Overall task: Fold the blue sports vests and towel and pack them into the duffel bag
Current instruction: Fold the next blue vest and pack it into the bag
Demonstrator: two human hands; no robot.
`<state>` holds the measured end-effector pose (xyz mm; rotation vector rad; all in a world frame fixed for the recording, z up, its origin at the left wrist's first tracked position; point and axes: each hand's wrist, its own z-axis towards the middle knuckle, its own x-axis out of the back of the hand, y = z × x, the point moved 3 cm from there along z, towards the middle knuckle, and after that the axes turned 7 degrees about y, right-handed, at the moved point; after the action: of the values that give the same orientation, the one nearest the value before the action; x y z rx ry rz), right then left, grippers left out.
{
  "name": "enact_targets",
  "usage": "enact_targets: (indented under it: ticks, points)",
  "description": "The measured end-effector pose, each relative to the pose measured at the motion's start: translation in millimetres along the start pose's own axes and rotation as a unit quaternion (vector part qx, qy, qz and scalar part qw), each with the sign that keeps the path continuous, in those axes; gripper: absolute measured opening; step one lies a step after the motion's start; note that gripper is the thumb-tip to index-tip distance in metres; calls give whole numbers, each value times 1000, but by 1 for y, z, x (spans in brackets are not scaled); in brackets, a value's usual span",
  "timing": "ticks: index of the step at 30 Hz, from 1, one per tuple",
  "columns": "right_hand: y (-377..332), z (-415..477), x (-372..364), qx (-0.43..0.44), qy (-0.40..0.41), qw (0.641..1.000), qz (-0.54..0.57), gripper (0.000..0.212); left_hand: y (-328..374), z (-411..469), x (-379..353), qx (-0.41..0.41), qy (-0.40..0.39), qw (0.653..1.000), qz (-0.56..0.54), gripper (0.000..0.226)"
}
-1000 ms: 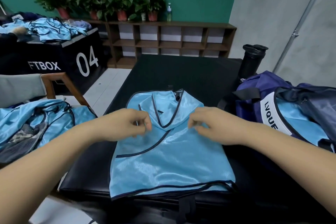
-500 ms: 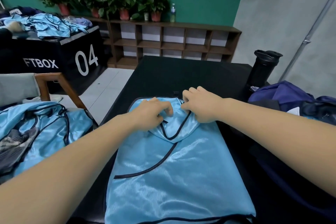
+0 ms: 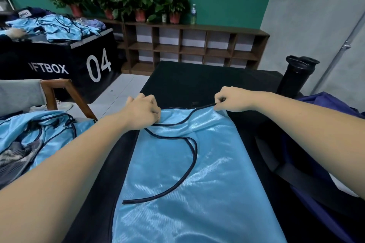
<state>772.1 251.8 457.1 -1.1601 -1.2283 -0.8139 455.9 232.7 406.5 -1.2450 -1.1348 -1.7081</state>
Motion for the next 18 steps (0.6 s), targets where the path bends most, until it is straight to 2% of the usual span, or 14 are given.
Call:
enact_targets:
  ticks: [4,9,14,18]
  points:
    - [16,4,-2,-69,-2,995,70,40,-9,0,1,29,5,1000,-5,38]
    - [22,5,-2,-112,19,990,80,41,-10,2,-1,27,39,998,39,59]
    - [19,12,-9,-116,27,990,70,45,-15,5,-7,42,85,996,-3,27]
    - [13,15,-13,-115,42,991,53,44,-21,8,-11,90,140,986,19,27]
